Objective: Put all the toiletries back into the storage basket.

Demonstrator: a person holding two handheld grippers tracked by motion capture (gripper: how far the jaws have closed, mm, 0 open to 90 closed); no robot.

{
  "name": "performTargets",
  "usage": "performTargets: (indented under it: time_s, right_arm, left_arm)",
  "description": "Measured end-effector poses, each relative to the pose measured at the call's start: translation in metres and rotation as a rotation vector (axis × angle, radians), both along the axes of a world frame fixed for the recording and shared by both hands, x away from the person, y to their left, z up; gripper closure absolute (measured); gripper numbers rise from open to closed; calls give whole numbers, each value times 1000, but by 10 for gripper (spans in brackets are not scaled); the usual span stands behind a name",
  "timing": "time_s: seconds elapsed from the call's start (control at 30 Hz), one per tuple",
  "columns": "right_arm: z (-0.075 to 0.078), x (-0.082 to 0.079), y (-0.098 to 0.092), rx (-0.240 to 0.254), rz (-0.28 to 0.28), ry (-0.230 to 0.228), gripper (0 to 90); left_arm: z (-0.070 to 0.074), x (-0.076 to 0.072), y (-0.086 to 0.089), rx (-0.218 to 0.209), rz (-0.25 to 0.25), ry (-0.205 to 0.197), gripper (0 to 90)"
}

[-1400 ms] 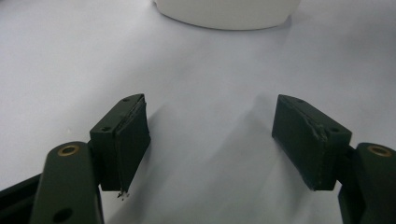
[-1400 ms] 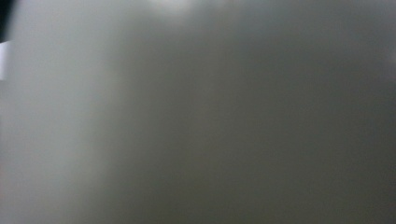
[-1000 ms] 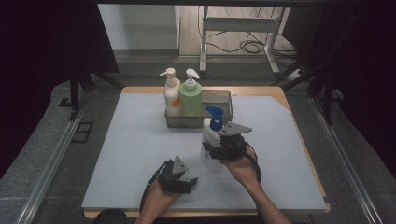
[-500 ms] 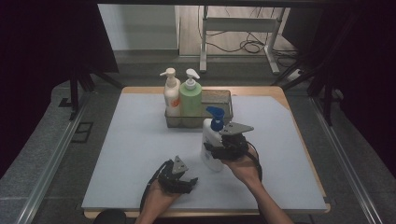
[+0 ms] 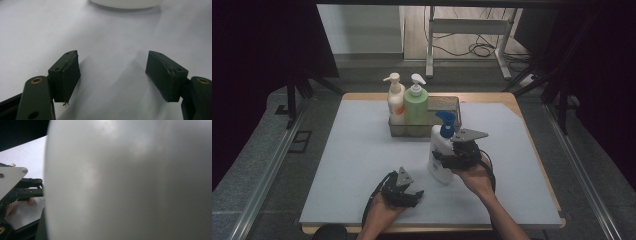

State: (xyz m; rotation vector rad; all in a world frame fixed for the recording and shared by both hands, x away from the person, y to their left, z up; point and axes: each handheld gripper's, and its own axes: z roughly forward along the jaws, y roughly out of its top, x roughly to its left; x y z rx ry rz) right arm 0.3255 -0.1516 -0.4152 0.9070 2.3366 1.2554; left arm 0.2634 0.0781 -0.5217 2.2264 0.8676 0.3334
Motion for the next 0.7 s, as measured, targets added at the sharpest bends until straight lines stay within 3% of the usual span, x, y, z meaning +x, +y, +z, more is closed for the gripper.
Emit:
performTargets:
  time_s: [0.7]
  right_arm:
    - [22, 8, -3, -9, 3, -19, 364]
  left_arm:
    - [0, 0, 0, 0, 0, 0, 266]
